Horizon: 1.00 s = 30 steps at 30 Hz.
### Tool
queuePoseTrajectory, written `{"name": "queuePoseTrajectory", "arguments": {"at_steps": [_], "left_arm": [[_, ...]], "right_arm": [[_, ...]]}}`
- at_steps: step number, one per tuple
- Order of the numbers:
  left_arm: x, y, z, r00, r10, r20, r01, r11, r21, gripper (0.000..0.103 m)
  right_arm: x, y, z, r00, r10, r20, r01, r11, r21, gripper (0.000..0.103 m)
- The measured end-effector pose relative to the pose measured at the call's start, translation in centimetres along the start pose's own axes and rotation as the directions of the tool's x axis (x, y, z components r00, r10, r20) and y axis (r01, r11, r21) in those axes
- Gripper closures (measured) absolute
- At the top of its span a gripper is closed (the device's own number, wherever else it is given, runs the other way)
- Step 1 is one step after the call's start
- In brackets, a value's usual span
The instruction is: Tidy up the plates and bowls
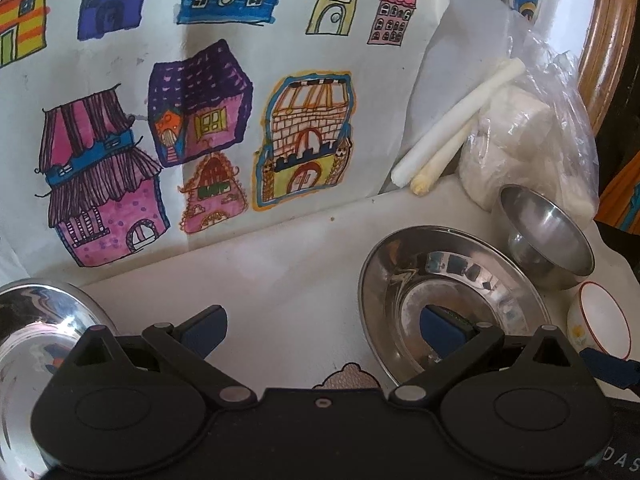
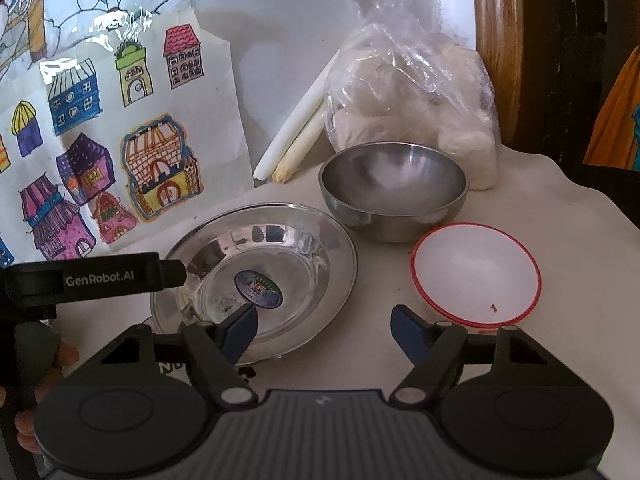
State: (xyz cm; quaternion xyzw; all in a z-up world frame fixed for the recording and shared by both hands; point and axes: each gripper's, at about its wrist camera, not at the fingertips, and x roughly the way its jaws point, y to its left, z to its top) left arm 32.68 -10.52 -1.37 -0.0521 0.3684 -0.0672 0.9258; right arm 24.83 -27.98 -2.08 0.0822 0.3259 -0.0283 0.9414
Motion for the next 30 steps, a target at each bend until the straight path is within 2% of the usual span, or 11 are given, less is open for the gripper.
{"name": "queuePoseTrajectory", "arguments": {"at_steps": [5, 10, 14, 18, 30], "left_arm": [[0.1, 0.2, 0.1, 1.0, -0.009, 0.0, 0.009, 1.0, -0.012, 0.001], [-0.2, 0.1, 0.0, 1.0, -0.03, 0.008, 0.03, 0.999, -0.018, 0.014], [-0.2, 0.1, 0.1, 0.998, -0.055, 0.002, 0.055, 0.998, -0.021, 0.03], [0.2, 0.1, 0.0, 0.997, -0.073, -0.019, 0.073, 0.997, -0.024, 0.057], [0.5, -0.2, 0.1, 0.993, -0.115, -0.017, 0.115, 0.993, -0.002, 0.074]], "right_arm": [[0.4, 0.1, 0.0, 1.0, -0.003, -0.01, 0.003, 1.0, -0.008, 0.028], [0.8, 0.0, 0.1, 1.0, -0.003, -0.021, 0.003, 1.0, -0.001, 0.033], [1.1, 0.2, 0.2, 1.0, 0.006, -0.028, -0.006, 1.0, 0.002, 0.039], [1.4, 0.4, 0.2, 0.999, 0.015, -0.034, -0.015, 1.0, 0.007, 0.045], [2.0, 0.6, 0.1, 0.999, 0.016, -0.052, -0.015, 1.0, 0.023, 0.066]]}}
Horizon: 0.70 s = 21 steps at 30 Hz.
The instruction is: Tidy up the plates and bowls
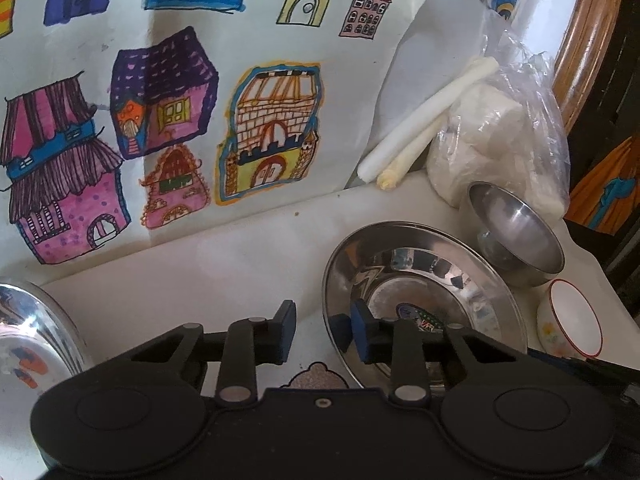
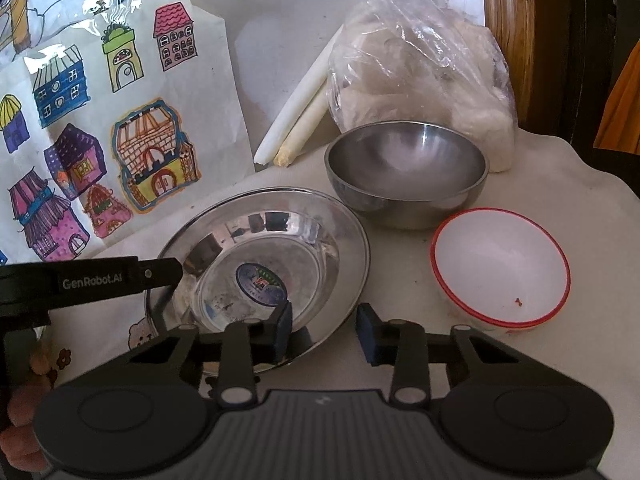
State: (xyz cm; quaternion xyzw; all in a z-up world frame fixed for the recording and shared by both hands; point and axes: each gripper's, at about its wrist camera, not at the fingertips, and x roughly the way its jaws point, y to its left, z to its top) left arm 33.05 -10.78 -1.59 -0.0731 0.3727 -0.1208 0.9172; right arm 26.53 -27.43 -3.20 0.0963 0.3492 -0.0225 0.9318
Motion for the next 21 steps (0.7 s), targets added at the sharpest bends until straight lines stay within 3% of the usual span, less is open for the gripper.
{"name": "queuePoseTrajectory", "arguments": {"at_steps": [3, 21], "left_arm": [[-0.1, -0.2, 0.0, 1.0, -0.018, -0.001, 0.018, 1.0, 0.017, 0.086], [-3.0, -0.1, -1.0, 1.0, -0.012, -0.008, 0.013, 0.999, 0.051, 0.086]], "right_arm": [[0.0, 0.2, 0.0, 1.0, -0.008, 0.008, 0.008, 1.0, -0.001, 0.069], [-2.1, 0.5, -1.2, 1.0, -0.011, 0.026, 0.011, 1.0, 0.009, 0.072]]}}
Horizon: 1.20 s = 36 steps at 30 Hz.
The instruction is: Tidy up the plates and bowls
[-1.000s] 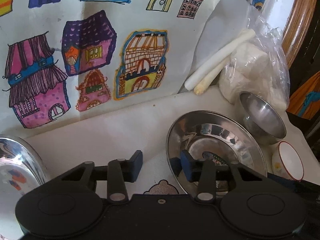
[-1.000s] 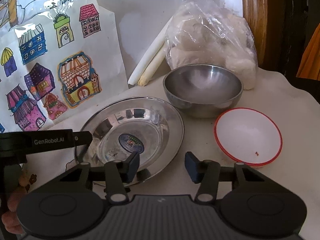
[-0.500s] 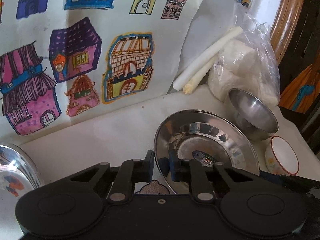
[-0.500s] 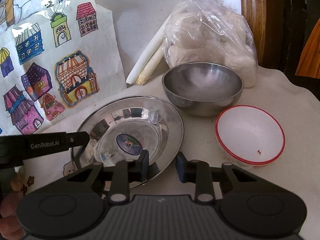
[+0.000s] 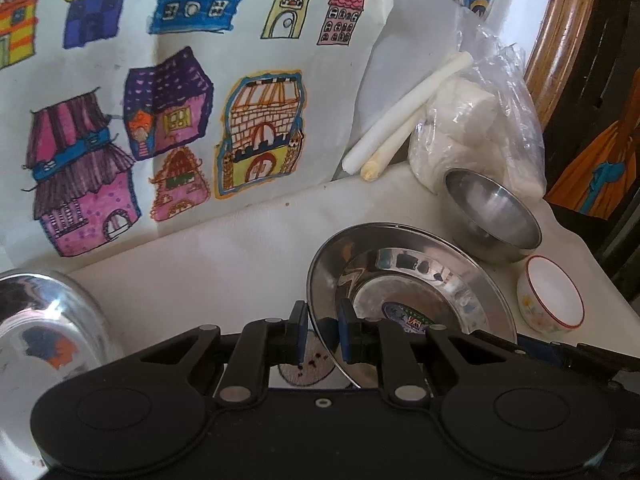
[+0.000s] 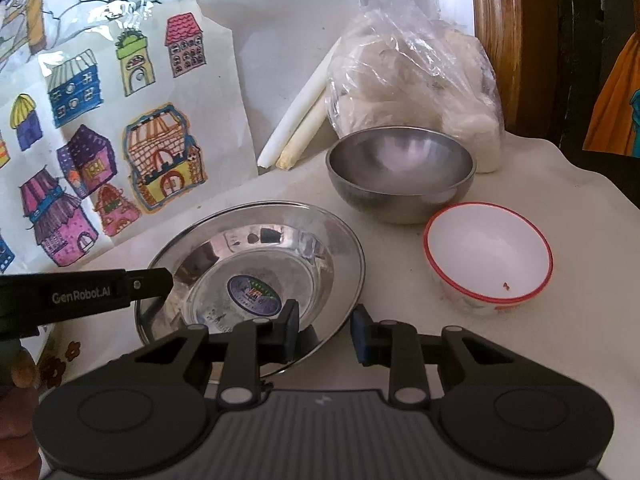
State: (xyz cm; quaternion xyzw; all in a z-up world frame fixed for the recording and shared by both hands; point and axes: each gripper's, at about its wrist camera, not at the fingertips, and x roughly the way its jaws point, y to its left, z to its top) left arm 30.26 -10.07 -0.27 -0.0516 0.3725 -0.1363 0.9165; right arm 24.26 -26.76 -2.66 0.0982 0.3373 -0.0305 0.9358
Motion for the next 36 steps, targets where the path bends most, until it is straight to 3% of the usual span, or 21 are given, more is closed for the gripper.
{"name": "queuePoseTrajectory", "arguments": {"at_steps": [23, 36], "left_arm": [[-7.7, 0.5, -1.7, 0.998, -0.015, 0.063, 0.014, 1.0, 0.017, 0.085], [-11.7, 3.7, -2.2, 0.993, 0.014, 0.118, -0.012, 1.0, -0.016, 0.085]], "right_arm": [[-7.2, 2.3, -1.5, 0.997, 0.009, 0.076, -0.007, 1.0, -0.02, 0.072], [-9.2, 6.2, -1.6, 0.993, 0.054, 0.107, -0.047, 0.997, -0.067, 0.072]]}}
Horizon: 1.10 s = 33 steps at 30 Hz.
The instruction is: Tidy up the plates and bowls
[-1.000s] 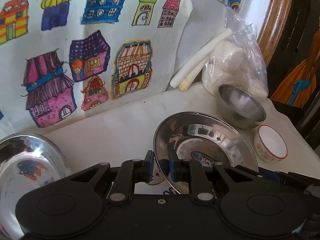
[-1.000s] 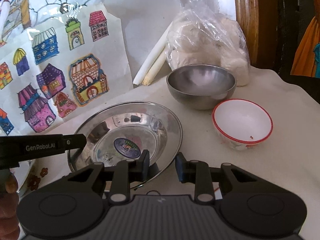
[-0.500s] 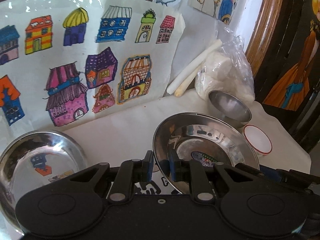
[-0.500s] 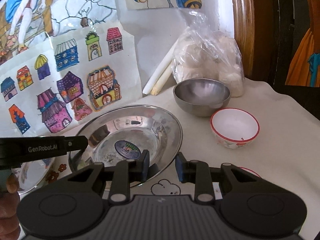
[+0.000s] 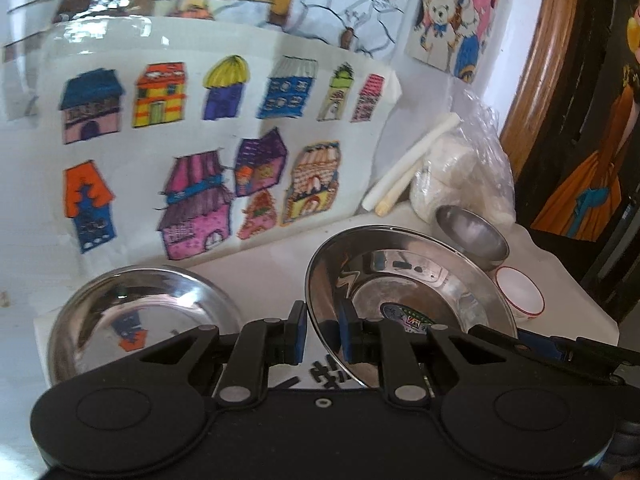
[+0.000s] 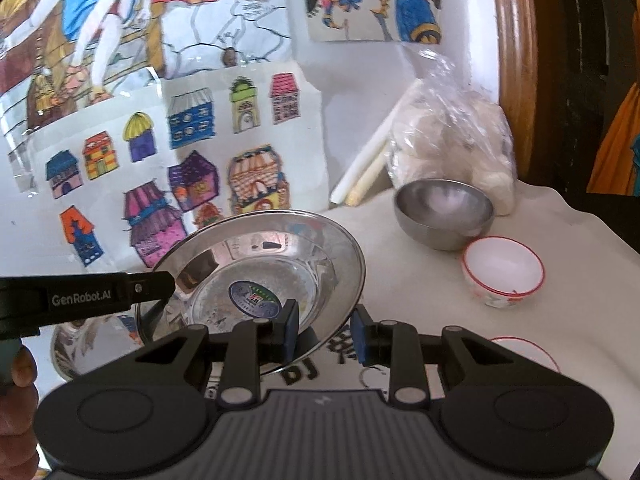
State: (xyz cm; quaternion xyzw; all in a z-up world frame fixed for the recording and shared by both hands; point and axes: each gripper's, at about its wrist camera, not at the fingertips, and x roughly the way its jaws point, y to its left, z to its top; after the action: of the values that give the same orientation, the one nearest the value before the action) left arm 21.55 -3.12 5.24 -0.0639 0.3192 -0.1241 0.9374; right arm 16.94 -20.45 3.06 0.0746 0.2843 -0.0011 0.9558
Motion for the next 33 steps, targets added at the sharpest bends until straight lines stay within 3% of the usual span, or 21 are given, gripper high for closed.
{"name": "queuePoseTrajectory", "arguments": {"at_steps": [33], "left_arm": [[-4.4, 9.7, -0.4, 0.991, 0.124, 0.042, -0.12, 0.989, -0.093, 0.085]], "right_arm": [[1.8, 9.9, 0.0, 0.99, 0.136, -0.023, -0.138, 0.985, -0.101, 0.071]]}}
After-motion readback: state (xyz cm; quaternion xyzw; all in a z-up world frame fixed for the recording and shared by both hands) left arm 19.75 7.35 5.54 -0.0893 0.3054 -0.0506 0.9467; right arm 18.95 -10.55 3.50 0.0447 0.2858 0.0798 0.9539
